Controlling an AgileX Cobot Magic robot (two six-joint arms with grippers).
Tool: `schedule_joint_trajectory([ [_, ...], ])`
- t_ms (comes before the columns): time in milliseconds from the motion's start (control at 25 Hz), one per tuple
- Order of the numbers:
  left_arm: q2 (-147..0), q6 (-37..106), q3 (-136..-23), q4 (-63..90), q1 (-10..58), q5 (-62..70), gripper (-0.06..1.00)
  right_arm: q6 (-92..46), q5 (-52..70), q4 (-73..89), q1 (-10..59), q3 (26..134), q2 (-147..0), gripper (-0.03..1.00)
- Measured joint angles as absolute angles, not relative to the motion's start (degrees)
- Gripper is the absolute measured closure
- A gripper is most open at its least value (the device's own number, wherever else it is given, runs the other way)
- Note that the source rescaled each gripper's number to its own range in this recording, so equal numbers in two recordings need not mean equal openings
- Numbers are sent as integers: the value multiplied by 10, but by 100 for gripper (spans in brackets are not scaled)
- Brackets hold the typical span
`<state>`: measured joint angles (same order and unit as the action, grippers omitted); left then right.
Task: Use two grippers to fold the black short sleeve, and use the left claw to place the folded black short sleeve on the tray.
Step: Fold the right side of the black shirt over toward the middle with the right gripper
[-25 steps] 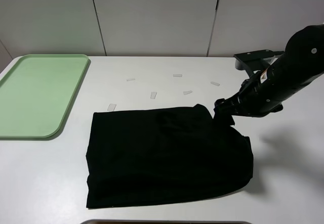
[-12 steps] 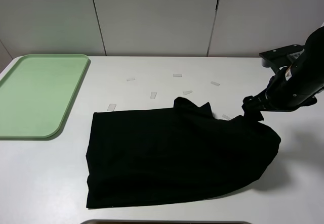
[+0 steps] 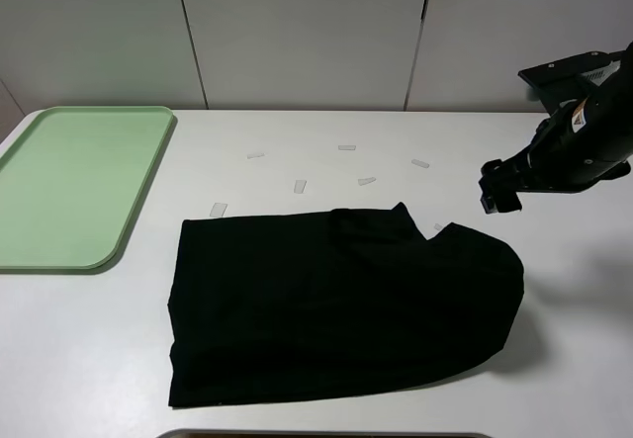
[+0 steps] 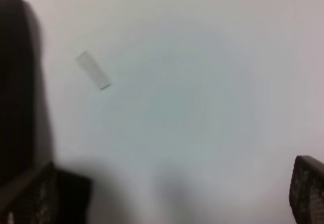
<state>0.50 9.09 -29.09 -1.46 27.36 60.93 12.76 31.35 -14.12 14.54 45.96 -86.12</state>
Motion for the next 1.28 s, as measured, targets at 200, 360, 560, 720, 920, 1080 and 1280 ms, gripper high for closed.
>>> schedule_joint_trajectory([
  [200, 5, 91, -291, -15, 274, 609, -5, 146, 320, -189, 100, 461, -859, -3],
  [360, 5, 91, -291, -15, 274, 609, -5, 171, 318, -176, 44, 440, -880, -3],
  [560, 5, 91, -291, -15, 274, 609, -5, 174, 298, -105, 40, 387, -902, -3],
  [720, 5, 91, -291, -15, 274, 609, -5, 174, 292, -54, 94, 379, -903, -3],
  [920, 5, 91, -291, -15, 274, 609, -5, 174, 269, 19, 200, 379, -895, -3],
  [1080, 5, 91, -291, -15, 274, 609, -5, 174, 269, 73, 267, 379, -892, -3],
  [1280, 5, 91, -291, -15, 274, 609, -5, 174, 266, 120, 333, 379, -891, -3],
])
